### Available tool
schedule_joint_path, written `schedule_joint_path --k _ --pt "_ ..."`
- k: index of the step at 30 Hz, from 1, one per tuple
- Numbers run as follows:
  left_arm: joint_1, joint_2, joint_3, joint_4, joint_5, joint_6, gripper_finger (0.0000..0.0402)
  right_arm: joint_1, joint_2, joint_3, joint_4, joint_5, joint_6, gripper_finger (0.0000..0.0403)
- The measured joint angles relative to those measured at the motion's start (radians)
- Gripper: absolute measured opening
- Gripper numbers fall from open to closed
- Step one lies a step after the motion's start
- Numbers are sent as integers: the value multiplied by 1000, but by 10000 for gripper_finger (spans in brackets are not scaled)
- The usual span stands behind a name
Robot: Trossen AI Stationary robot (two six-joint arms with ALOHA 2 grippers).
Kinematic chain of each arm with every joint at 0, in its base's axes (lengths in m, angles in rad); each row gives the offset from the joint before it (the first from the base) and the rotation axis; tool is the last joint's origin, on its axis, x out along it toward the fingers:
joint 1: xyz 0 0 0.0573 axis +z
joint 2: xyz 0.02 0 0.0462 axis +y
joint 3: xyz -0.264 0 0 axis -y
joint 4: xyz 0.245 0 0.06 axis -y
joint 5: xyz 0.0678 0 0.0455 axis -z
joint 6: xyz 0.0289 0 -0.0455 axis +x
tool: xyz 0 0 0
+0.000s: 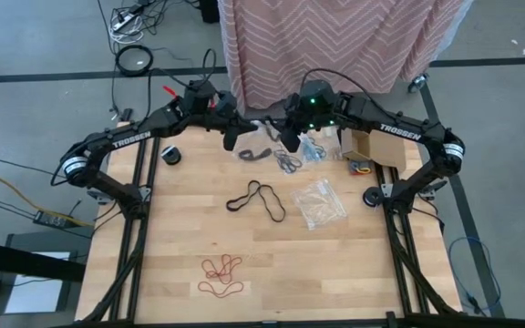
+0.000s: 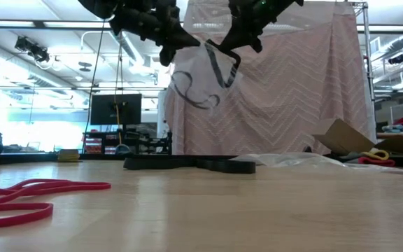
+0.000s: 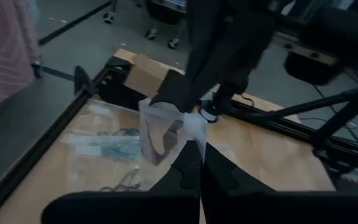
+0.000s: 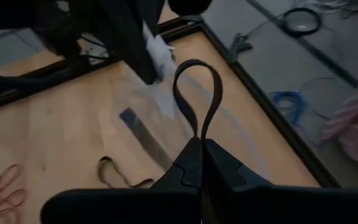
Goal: Sort rubber bands
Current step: Put the black rubber band into the left transparent zip bag
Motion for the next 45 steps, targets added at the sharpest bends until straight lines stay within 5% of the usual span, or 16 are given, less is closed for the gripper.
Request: schedule_joint_path --k 7,22,27,39,45 --pt "-3 0 0 11 110 0 0 -40 2 -23 2 -77 -7 0" --pt "-10 0 0 20 154 3 0 -34 49 -22 34 -339 -60 0" --pt "-10 0 0 24 212 1 0 -20 127 -23 47 -324 -42 0" --pt "10 0 0 -239 162 156 0 21 124 -23 181 -543 -16 0" --pt "1 0 44 -209 190 158 0 49 151 -23 138 -422 -32 0"
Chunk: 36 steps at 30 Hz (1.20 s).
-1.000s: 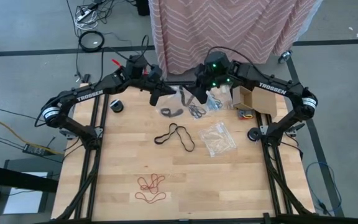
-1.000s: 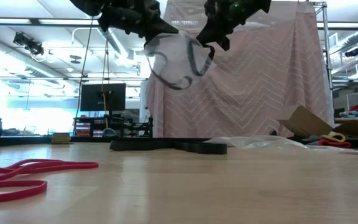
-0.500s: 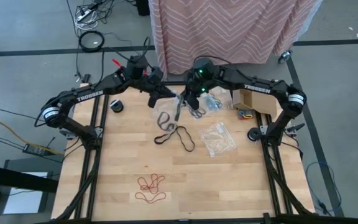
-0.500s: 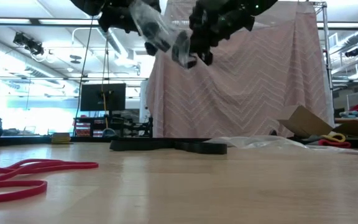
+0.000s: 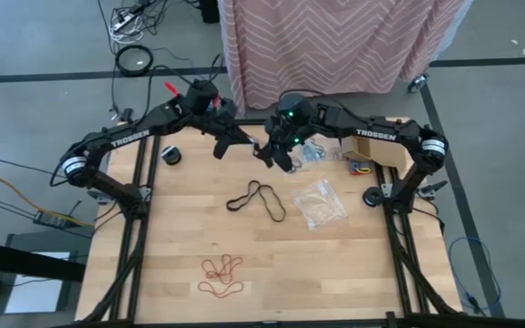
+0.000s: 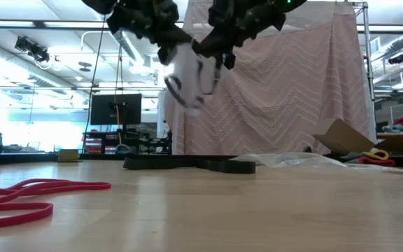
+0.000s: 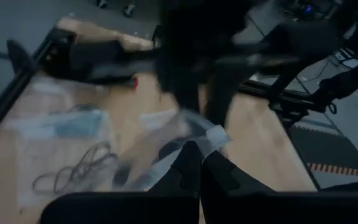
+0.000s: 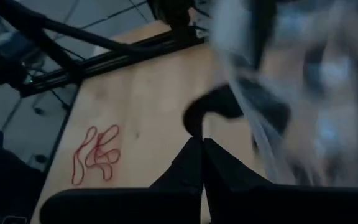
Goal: Sort rubber bands
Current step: Put the black rubber band into the left transparent zip bag
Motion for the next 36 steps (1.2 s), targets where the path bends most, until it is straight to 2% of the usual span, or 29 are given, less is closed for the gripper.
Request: schedule_joint_path --k 4,13,16,23,27,31,36 --pt "-11 0 18 -3 18 0 0 2 15 1 20 54 8 0" --pt "-11 0 18 -181 -7 95 0 -1 4 0 39 34 23 0" --pt "-11 0 18 -158 -7 99 0 -3 11 1 44 3 20 0" --pt "-18 0 18 -45 18 37 0 13 55 0 80 28 5 0" --pt "-32 8 18 -74 20 29 0 19 72 0 126 12 14 3" --pt "-32 8 18 -113 5 49 0 22 72 0 167 -92 -13 37" --pt "-32 8 18 -117 0 49 0 32 72 0 167 -129 -24 119"
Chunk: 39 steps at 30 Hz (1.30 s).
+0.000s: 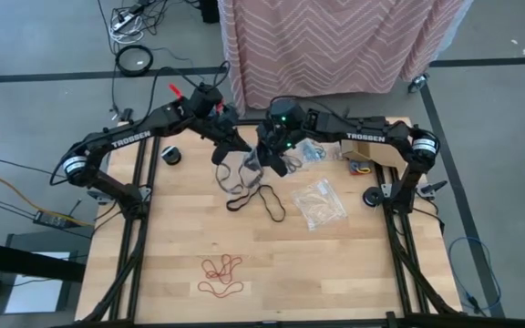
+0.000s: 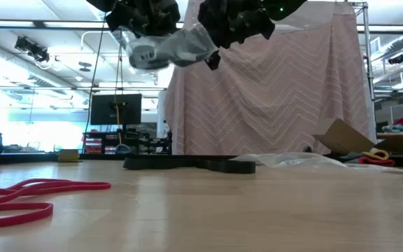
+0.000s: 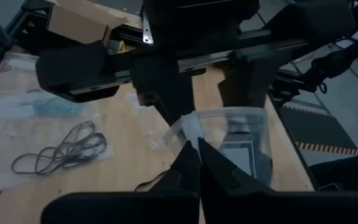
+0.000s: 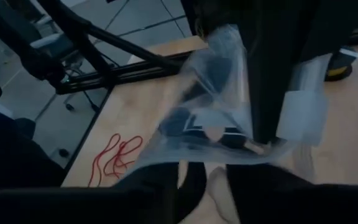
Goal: Sort rubber bands
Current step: Put the black rubber band into the left transparent zip bag
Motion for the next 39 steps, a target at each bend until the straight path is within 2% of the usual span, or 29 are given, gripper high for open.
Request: schedule_joint_path --k 4,8,17,22,26,39 --pt "-24 15 0 4 10 1 0 10 0 0 9 43 5 181" --pt "-60 41 0 -1 32 0 0 10 0 0 6 71 5 207" --pt "-91 101 1 12 60 -4 0 11 0 -2 22 67 5 187" --pt "-97 101 0 43 26 -18 0 10 0 0 -39 82 2 178" --pt "-72 69 0 26 17 -14 0 7 -2 1 -133 80 13 179" --pt "-17 51 0 -30 6 32 0 0 -71 1 -132 96 4 189"
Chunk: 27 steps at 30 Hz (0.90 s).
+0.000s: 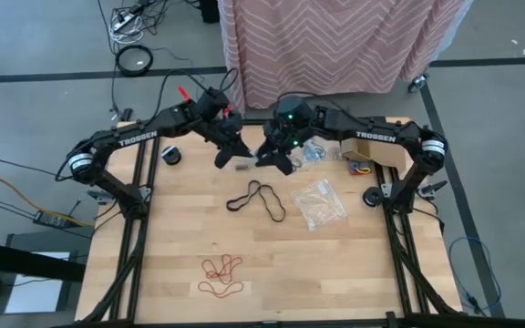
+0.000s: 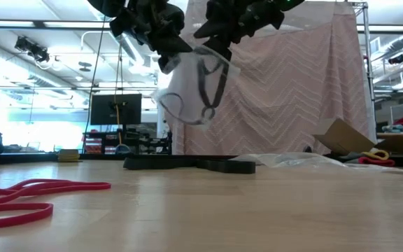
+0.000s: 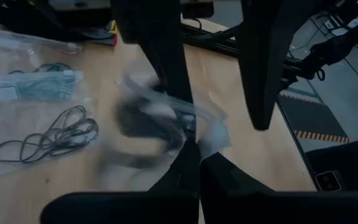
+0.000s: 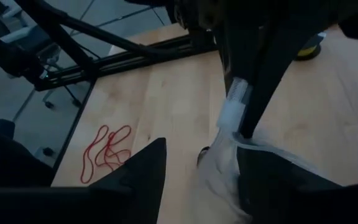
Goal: Sort rubber bands
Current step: Put the black rubber band into the left transparent zip bag
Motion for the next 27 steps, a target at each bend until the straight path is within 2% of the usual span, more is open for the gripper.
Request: schedule_joint_path --k 10,16,19,23,27 --pt "25 -13 1 45 -9 -3 0 -21 -98 0 14 54 30 192" --pt "112 -71 73 88 10 -8 0 -29 -203 0 30 82 81 185" --pt "182 -106 113 94 -43 -3 0 -16 -262 2 16 164 88 181" --pt "279 -127 135 -82 -81 62 0 22 -261 1 -144 306 52 176" --pt "304 -165 135 -323 -23 172 0 59 -184 0 -250 322 72 172"
